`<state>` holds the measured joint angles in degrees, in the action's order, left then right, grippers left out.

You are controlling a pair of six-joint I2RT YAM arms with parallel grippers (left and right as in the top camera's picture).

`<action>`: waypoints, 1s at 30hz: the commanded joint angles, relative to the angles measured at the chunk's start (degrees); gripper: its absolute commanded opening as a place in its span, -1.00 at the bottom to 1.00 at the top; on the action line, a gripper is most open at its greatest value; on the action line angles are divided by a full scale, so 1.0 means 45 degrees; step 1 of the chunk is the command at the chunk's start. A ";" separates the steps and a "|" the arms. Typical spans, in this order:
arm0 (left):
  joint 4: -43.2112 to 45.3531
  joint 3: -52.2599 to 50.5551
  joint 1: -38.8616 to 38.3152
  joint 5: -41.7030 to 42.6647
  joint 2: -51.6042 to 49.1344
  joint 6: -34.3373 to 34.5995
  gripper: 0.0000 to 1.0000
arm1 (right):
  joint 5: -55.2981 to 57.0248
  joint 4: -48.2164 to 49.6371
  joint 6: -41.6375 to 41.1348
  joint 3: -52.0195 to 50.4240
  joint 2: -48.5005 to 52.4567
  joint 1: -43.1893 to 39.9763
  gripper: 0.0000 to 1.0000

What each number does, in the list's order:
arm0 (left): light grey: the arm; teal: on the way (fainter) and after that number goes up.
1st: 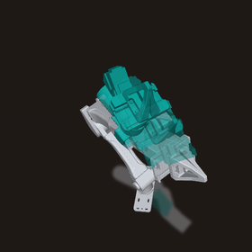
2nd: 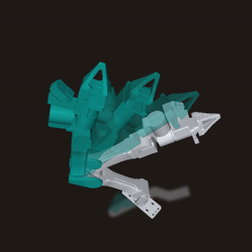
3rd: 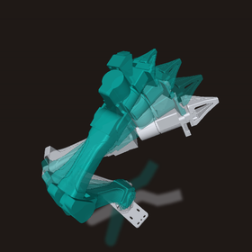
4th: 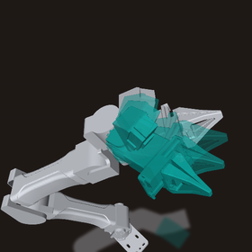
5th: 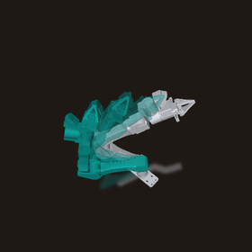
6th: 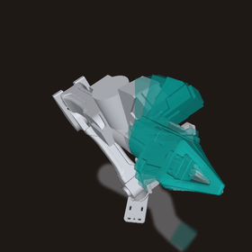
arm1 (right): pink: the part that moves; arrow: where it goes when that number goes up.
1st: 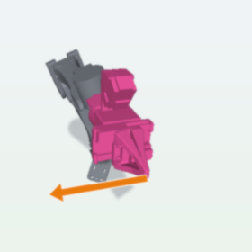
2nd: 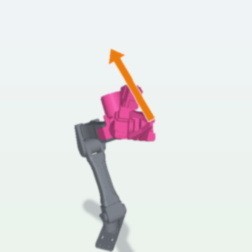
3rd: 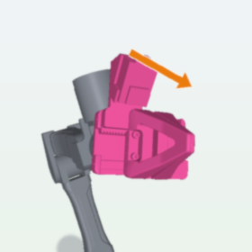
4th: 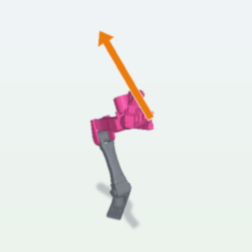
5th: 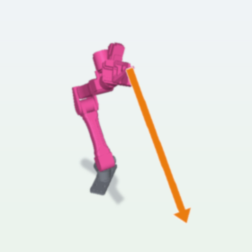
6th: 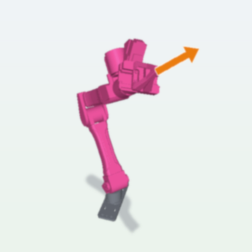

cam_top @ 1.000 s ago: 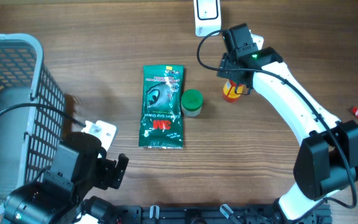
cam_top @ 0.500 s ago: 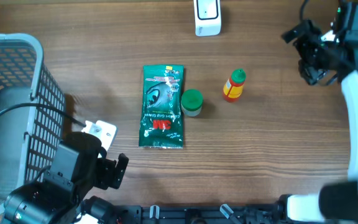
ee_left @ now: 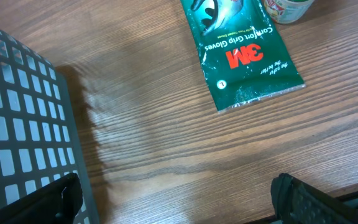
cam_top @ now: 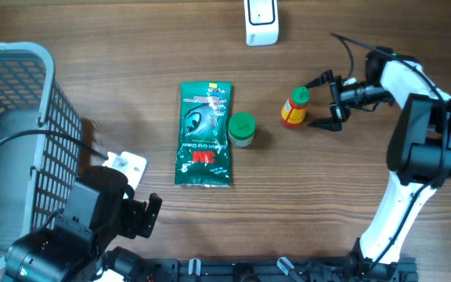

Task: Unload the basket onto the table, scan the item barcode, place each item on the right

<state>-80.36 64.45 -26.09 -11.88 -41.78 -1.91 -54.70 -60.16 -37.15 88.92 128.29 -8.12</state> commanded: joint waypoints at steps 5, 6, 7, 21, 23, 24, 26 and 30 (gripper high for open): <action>0.0029 0.0039 0.0049 0.0112 0.0034 -0.0102 1.00 | -0.0578 0.0865 -0.0087 -0.0097 0.0253 0.0996 0.99; 0.0029 0.0039 0.0049 0.0112 0.0034 -0.0102 1.00 | -0.0578 0.0860 -0.0083 -0.0102 0.0306 0.1127 0.99; 0.0029 0.0039 0.0049 0.0112 0.0034 -0.0102 1.00 | -0.0617 0.0855 -0.0087 -0.0102 0.0374 0.1268 0.99; 0.0029 0.0039 0.0049 0.0112 0.0034 -0.0102 1.00 | -0.1622 0.0894 -0.0078 -0.0102 0.1025 0.2259 0.42; 0.0029 0.0039 0.0049 0.0112 0.0034 -0.0102 1.00 | -0.1316 0.0894 -0.0058 -0.0102 0.1025 0.2254 0.40; 0.0029 0.0039 0.0049 0.0112 0.0034 -0.0102 1.00 | -0.0942 0.0884 -0.0024 -0.0102 0.1025 0.2254 0.60; 0.0029 0.0039 0.0049 0.0112 0.0034 -0.0102 1.00 | -0.0374 0.0899 0.0267 -0.0097 0.1020 0.2234 0.98; 0.0029 0.0039 0.0049 0.0112 0.0034 -0.0102 1.00 | 0.0301 0.0471 0.0267 0.0039 0.1015 0.1690 0.99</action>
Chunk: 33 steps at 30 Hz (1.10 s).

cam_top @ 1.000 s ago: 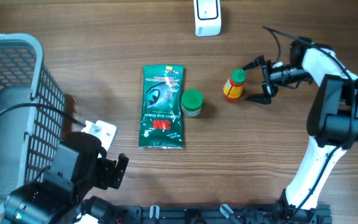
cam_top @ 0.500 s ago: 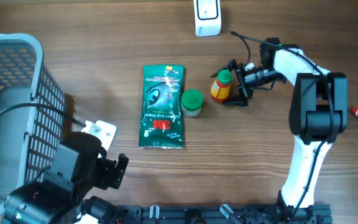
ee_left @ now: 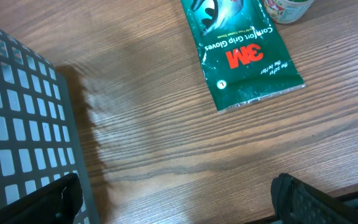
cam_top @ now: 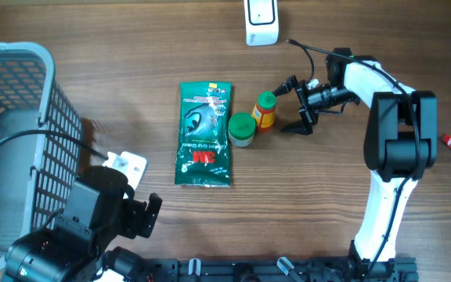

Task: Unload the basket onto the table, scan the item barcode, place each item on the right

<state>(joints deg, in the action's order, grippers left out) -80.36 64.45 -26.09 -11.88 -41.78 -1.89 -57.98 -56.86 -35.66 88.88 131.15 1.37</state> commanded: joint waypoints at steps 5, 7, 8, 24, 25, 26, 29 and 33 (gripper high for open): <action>0.0029 0.0039 0.0049 0.0112 0.0034 -0.0107 1.00 | 0.2361 -0.1180 -0.0214 0.1180 0.0189 -0.1447 0.99; 0.0029 0.0039 0.0049 0.0112 0.0034 -0.0107 1.00 | 0.2283 -0.1180 -0.0209 0.1180 0.0189 -0.0801 1.00; 0.0029 0.0039 0.0049 0.0112 0.0034 -0.0107 1.00 | 0.1972 -0.1166 -0.0199 0.1180 0.0189 -0.0432 0.99; 0.0029 0.0039 0.0049 0.0112 0.0034 -0.0107 1.00 | 0.0063 0.0005 -0.1224 0.0529 0.0194 0.2123 0.95; 0.0029 0.0039 0.0049 0.0112 0.0034 -0.0107 1.00 | 0.0083 0.0321 -0.1379 0.0427 0.0194 0.2186 0.82; 0.0029 0.0039 0.0049 0.0112 0.0034 -0.0107 1.00 | 0.0170 0.0495 -0.1540 0.0355 0.0194 0.2186 0.71; 0.0029 0.0039 0.0049 0.0112 0.0034 -0.0107 1.00 | 0.0748 0.0534 -0.1540 0.0350 0.0194 0.2181 0.23; 0.0029 0.0039 0.0049 0.0112 0.0034 -0.0107 1.00 | 0.0151 0.0471 -0.0510 0.0423 0.0185 0.2016 -0.23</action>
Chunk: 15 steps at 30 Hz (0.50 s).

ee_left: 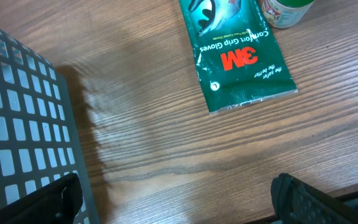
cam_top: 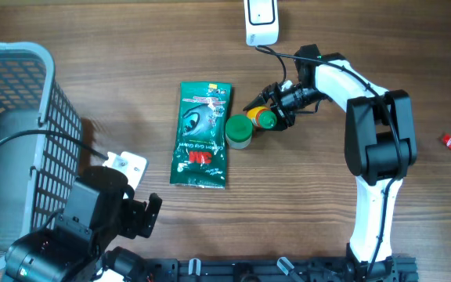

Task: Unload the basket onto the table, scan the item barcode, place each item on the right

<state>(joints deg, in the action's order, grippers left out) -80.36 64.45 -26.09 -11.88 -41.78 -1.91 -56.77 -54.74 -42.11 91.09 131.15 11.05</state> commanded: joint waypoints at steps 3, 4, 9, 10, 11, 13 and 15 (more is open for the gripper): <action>0.0029 0.0039 0.0049 0.0112 0.0034 -0.0102 1.00 | -0.0500 -0.1141 0.2963 -0.0053 -0.0034 -0.0729 -0.28; 0.0029 0.0039 0.0049 0.0112 0.0034 -0.0102 1.00 | -0.0583 -0.1525 0.3735 -0.0053 -0.0175 -0.0937 -0.28; 0.0029 0.0039 0.0049 0.0117 0.0034 -0.0102 1.00 | -0.5430 -0.4979 0.9996 -0.0053 -0.0913 -0.2220 -0.21; 0.0029 0.0039 0.0049 0.0112 0.0034 -0.0102 1.00 | -0.5843 -0.6115 1.0928 -0.0058 -0.0908 -0.2161 -0.16; 0.0029 0.0039 0.0049 0.0112 0.0034 -0.0102 1.00 | -0.6062 -0.7072 1.1302 -0.0058 -0.0913 -0.2035 -0.14; 0.0029 0.0039 0.0049 0.0112 0.0034 -0.0102 1.00 | -0.6431 -0.8378 1.1370 -0.0058 -0.0908 -0.1875 -0.11; 0.0029 0.0039 0.0049 0.0112 0.0034 -0.0102 1.00 | -0.7427 -0.8359 1.1302 -0.0087 -0.0923 -0.1705 -0.10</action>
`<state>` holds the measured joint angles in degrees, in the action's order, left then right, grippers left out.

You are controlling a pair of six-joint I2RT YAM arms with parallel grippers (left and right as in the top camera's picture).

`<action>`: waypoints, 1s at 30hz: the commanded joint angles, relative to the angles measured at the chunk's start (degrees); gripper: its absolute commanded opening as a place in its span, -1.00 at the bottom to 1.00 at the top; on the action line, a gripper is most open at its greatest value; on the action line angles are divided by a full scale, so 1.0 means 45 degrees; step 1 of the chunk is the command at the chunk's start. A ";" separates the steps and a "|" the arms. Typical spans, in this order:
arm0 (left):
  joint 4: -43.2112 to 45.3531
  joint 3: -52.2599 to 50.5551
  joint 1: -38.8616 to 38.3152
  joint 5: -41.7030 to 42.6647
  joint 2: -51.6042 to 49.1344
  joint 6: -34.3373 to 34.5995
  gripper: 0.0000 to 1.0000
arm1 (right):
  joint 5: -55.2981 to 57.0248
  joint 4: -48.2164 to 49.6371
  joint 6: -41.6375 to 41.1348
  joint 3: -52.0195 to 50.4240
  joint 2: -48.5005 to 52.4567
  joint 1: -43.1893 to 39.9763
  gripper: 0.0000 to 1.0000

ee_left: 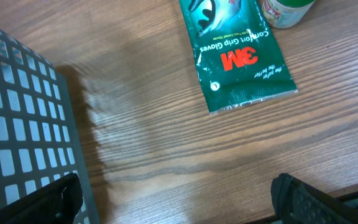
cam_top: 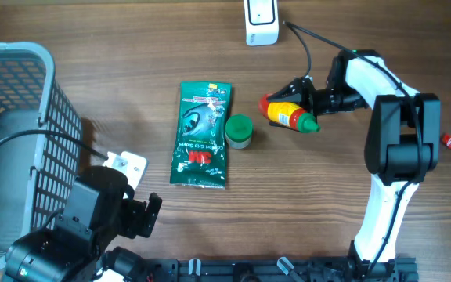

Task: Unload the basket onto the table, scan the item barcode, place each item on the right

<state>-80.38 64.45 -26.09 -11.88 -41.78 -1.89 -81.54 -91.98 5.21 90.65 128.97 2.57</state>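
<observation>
A yellow-and-red sauce bottle (cam_top: 286,114) with a green cap lies tilted on its side, cap pointing right, just right of the green-lidded jar (cam_top: 239,131). My right gripper (cam_top: 301,99) is shut on the bottle from the far side. The white scanner (cam_top: 261,20) stands at the table's far edge. At the near left my left gripper (ee_left: 176,202) is open over bare wood, with nothing between its fingers (ee_left: 59,198).
A green 3M glove packet (cam_top: 203,135) (ee_left: 241,53) lies flat left of the jar (ee_left: 289,9). A grey wire basket (cam_top: 22,110) (ee_left: 17,137) fills the left side. A small white piece (cam_top: 125,164) lies near it. Red and teal items sit at the right edge.
The bottle stood upright against the jar with my right gripper round it. Now it is tipped on its side, a little right of the jar, in that gripper. The left arm is unchanged.
First my right gripper was open beside the upright bottle well right of the jar. Then bottle and gripper were further left, near the jar, then touching it, with jar and packet slightly shifted. Now the bottle is held tilted over.
</observation>
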 commanded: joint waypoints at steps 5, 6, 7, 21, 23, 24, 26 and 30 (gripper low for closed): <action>0.0034 0.0039 0.0049 0.0112 0.0034 -0.0107 1.00 | -0.2545 -0.0083 0.0034 0.0000 -0.0447 0.0680 -0.10; 0.0034 0.0039 0.0049 0.0112 0.0034 -0.0107 1.00 | -0.2545 -0.0083 0.0107 0.0000 -0.0447 0.0690 -0.15; 0.0034 0.0039 0.0049 0.0112 0.0034 -0.0107 1.00 | -0.2540 -0.0083 0.0709 0.0005 -0.0447 0.0690 -0.25; 0.0034 0.0039 0.0049 0.0112 0.0034 -0.0107 1.00 | 1.3100 0.4906 -0.7155 0.0019 -0.8111 -0.1802 -0.38; 0.0034 0.0039 0.0049 0.0112 0.0034 -0.0107 1.00 | 1.4634 0.5542 -0.9141 0.0019 -0.9151 -0.1603 -0.33; 0.0034 0.0039 0.0049 0.0112 0.0034 -0.0107 1.00 | 1.5416 0.5654 -1.0044 0.0019 -0.9243 -0.1491 -0.37; 0.0034 0.0039 0.0049 0.0112 0.0034 -0.0107 1.00 | 1.6597 0.6188 -1.0763 0.0015 -0.9078 -0.1025 -0.41; 0.0034 0.0039 0.0049 0.0112 0.0034 -0.0107 1.00 | 1.8676 0.9122 -1.0943 0.0019 -0.8272 0.0845 -0.35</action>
<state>-80.34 64.45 -26.09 -11.88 -41.78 -1.89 -6.07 -55.70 -41.32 90.11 89.45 1.87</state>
